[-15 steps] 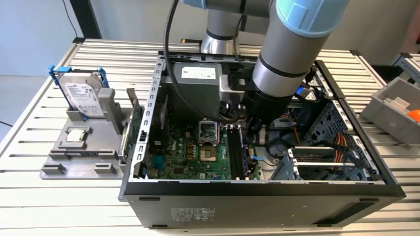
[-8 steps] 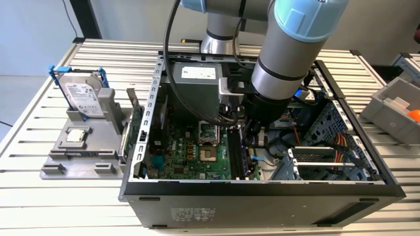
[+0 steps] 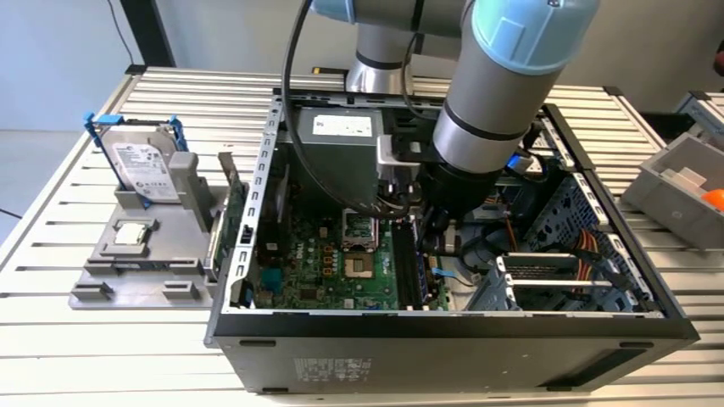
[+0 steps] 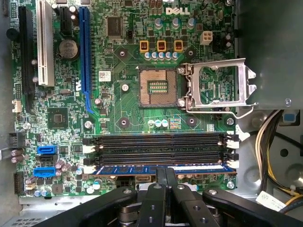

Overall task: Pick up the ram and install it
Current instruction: 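Press down the ram until it locks into place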

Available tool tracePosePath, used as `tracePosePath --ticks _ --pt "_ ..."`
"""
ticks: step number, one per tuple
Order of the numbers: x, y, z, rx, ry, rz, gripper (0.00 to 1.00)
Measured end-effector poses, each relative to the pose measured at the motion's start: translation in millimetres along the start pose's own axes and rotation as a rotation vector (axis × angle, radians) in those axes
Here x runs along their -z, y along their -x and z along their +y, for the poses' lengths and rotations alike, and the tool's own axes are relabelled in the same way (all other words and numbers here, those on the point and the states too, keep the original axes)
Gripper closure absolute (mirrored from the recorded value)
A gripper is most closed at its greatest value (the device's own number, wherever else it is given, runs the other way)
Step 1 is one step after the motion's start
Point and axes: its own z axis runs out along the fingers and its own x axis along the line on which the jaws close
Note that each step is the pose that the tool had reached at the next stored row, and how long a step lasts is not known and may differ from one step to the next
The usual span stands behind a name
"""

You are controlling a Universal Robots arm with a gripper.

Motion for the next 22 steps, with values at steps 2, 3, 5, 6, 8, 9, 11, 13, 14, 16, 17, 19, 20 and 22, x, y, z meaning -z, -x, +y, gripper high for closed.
tracePosePath --ticks 2,3,5,6,8,9,11,13,14,16,17,19,20,22 --pt "-0.8 -0.1 0.0 0.000 0.0001 0.0002 1.00" --pt "-2.0 -0.1 -0.1 0.000 0.0002 0.0001 1.00" --pt "-5.7 -0.3 -0.2 0.000 0.0002 0.0001 1.00" --pt "-7.3 -0.3 -0.3 0.000 0.0001 0.0000 1.00" --pt "-9.9 -0.4 -0.4 0.000 0.0001 0.0001 1.00" --pt "-11.0 -0.4 -0.4 0.000 0.0002 0.0003 1.00" --pt "-13.7 -0.7 -0.5 0.000 0.0006 0.0019 1.00" --pt "-15.8 -0.7 -0.6 0.000 0.0003 0.0007 1.00" --pt "-16.0 -0.6 -0.6 0.000 0.0003 0.0008 1.00" --pt "-16.0 -0.6 -0.6 0.000 0.0003 0.0006 1.00" --pt "-16.2 -0.6 -0.6 0.000 0.0002 0.0003 1.00" --pt "-15.2 -0.6 -0.5 0.000 0.0001 -0.0003 1.00" --pt "-6.8 -0.3 -0.2 0.000 0.0002 -0.0001 1.00" --pt "9.9 0.3 0.4 0.000 0.0009 0.0001 1.00"
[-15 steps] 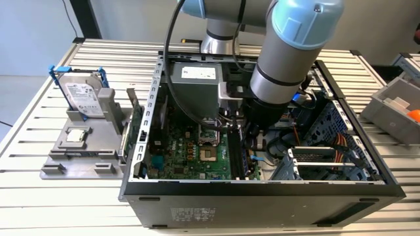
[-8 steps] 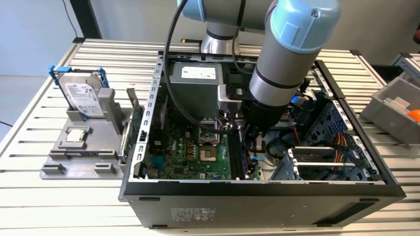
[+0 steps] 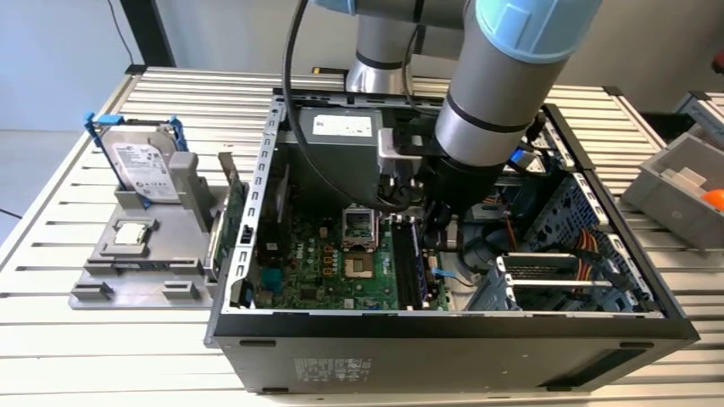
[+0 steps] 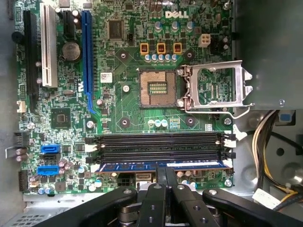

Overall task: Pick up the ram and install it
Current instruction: 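Press down the ram until it locks into place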

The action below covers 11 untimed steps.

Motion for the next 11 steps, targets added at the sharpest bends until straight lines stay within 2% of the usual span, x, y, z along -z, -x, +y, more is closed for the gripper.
tracePosePath --ticks 11 --pt "7.9 0.3 0.3 0.000 -0.0001 0.0003 1.00"
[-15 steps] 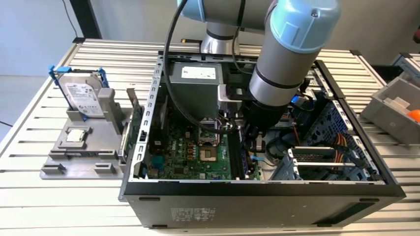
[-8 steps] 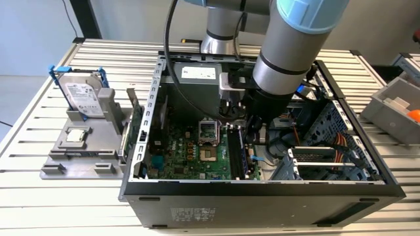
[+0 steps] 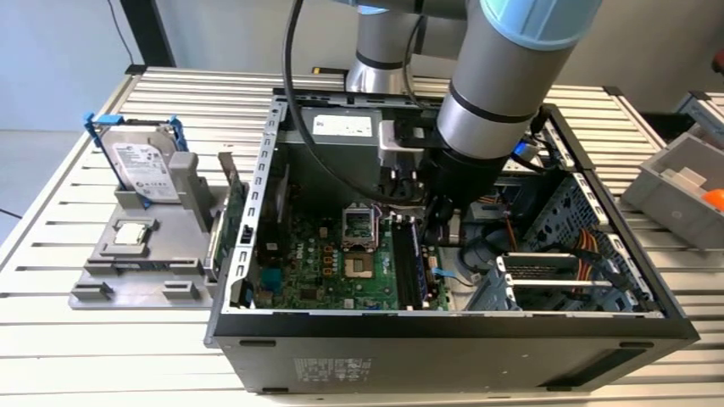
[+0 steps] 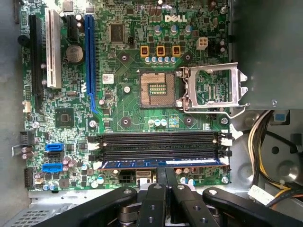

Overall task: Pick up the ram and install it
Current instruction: 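Press down the ram until it locks into place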

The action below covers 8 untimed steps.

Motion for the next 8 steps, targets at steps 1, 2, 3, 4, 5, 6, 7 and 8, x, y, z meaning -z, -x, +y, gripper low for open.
tracePosePath --ticks 1,2,3,4,5,6,7,8 --pt "0.8 0.0 0.0 0.000 0.0000 0.0004 1.00" --pt "2.3 0.1 0.1 0.000 0.0000 0.0008 1.00" --pt "3.7 0.1 0.1 0.000 0.0000 0.0009 1.00" --pt "5.3 0.2 0.2 0.000 0.0000 0.0012 1.00" --pt "7.3 0.2 0.3 0.000 -0.0001 0.0014 1.00" --pt "10.2 0.3 0.4 0.000 -0.0001 0.0013 1.00" --pt "13.3 0.5 0.5 0.000 -0.0001 0.0014 1.00" --pt "15.5 0.6 0.6 0.000 -0.0001 0.0017 1.00"
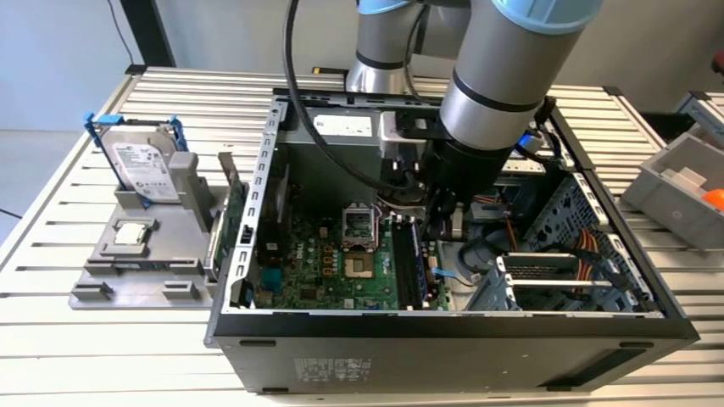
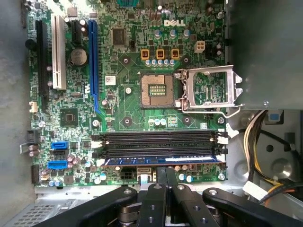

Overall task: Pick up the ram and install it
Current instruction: 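Press down the ram until it locks into place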

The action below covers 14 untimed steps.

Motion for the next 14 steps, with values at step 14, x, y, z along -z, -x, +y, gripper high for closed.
tracePosePath --ticks 14 --pt "30.9 1.3 1.2 0.000 -0.0001 0.0055 1.00"
